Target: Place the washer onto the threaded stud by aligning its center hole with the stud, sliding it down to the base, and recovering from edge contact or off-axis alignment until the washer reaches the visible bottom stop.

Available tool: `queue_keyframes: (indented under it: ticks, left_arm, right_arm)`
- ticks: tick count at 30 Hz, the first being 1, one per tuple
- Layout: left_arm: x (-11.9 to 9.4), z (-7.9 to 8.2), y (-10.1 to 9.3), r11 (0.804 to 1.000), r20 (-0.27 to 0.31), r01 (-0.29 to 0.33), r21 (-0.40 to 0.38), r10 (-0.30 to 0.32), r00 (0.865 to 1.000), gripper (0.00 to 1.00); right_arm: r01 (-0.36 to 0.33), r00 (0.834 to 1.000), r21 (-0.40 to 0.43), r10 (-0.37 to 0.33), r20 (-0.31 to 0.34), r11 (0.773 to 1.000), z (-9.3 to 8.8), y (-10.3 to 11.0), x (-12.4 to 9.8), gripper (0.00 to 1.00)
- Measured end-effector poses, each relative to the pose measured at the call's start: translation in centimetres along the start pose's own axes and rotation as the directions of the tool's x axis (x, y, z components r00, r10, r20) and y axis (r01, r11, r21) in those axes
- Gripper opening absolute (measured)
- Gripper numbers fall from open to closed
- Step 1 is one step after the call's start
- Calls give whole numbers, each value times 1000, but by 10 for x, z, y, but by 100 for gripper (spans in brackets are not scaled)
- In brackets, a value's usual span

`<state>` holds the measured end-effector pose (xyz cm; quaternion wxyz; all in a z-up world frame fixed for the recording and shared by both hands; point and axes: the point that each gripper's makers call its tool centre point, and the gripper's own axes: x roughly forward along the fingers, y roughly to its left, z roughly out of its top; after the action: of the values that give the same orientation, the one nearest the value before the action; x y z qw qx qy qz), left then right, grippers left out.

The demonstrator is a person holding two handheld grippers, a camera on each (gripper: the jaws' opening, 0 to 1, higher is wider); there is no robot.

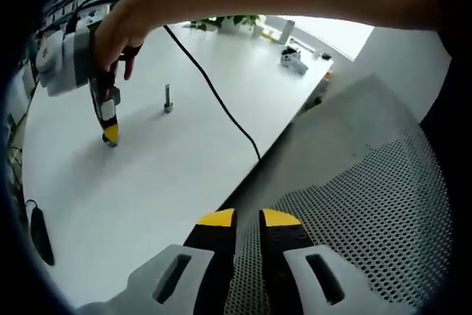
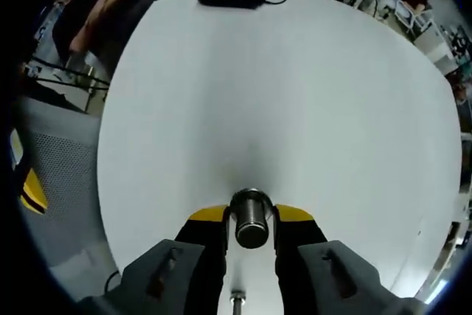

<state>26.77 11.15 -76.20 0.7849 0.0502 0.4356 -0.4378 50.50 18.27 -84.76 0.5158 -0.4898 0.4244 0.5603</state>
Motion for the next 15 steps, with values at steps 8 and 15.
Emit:
queue_keyframes:
  ticks: [8,15]
  left_arm:
    - [-3,7,8,999,54,-35,-41,37,998,9]
    - [-7,9,16,993,87,-84,-79,90,992,9]
  right_arm:
    - [75,977,126,-98,188,989,10,-8,-50,34]
    - [50,929,227,-129,346,973,3,23,-101,35]
